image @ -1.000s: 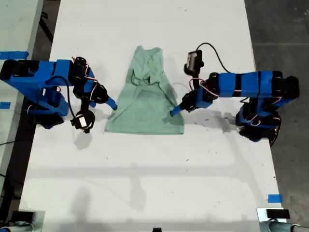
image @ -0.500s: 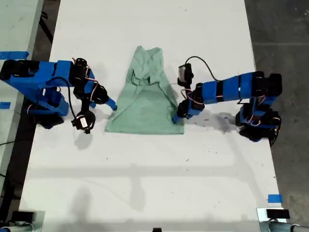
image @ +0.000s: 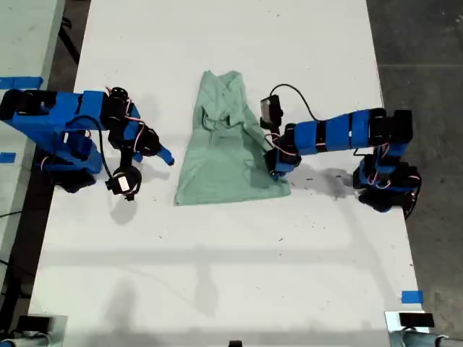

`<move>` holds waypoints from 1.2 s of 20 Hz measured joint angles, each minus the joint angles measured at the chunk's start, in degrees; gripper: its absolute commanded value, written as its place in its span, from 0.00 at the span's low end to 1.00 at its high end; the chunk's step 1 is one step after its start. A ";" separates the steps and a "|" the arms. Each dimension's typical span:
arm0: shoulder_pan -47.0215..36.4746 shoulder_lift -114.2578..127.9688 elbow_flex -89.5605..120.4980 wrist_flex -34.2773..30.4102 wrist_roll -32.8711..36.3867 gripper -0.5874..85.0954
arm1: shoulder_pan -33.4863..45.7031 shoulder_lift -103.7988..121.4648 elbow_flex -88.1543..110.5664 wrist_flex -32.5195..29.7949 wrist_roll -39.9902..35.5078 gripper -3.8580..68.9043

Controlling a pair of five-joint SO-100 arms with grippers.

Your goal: Fold tshirt

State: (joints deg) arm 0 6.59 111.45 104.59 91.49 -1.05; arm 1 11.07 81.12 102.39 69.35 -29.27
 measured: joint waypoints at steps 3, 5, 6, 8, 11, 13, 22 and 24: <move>0.44 0.00 0.00 0.00 0.00 0.33 | -1.58 0.00 -9.49 11.43 -1.23 0.03; 0.35 0.00 0.00 0.00 0.00 0.33 | -2.81 0.00 -16.08 15.12 -1.23 0.03; 0.35 0.00 0.00 0.00 0.00 0.33 | -3.34 0.00 -18.98 16.08 -0.88 0.03; 0.44 0.00 0.00 0.00 0.00 0.33 | -4.39 0.00 -23.55 15.91 1.32 0.03; 0.62 0.00 0.00 -0.44 0.00 0.33 | -4.83 0.00 -25.14 9.84 4.66 0.03; 0.62 0.00 0.00 -0.53 0.00 0.33 | -4.83 0.00 -24.96 3.16 7.03 0.03; 0.79 0.00 0.00 -0.62 -0.18 0.33 | -2.55 -13.27 -12.30 -23.91 12.66 0.34; 0.88 0.00 0.00 -0.97 -0.18 0.33 | -2.55 -14.15 -14.50 -23.20 12.57 0.43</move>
State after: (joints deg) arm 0 7.47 111.45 104.59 90.53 -1.23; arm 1 8.53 66.97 87.89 46.14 -16.70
